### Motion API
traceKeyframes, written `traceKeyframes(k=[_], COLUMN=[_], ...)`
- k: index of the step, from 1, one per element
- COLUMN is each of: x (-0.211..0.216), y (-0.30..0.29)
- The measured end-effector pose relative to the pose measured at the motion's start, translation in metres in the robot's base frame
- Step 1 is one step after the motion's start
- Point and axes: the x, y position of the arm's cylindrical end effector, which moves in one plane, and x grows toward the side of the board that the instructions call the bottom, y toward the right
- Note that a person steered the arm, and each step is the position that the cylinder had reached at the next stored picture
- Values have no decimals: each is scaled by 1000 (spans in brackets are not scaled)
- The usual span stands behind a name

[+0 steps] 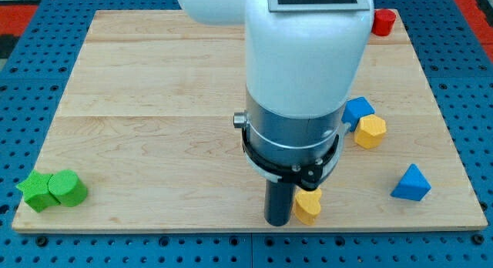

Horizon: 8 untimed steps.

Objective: Move yellow heart towards blue triangle

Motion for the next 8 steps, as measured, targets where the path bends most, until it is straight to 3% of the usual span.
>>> traceKeyframes(k=[4, 8], x=[-8, -9], y=[67, 76])
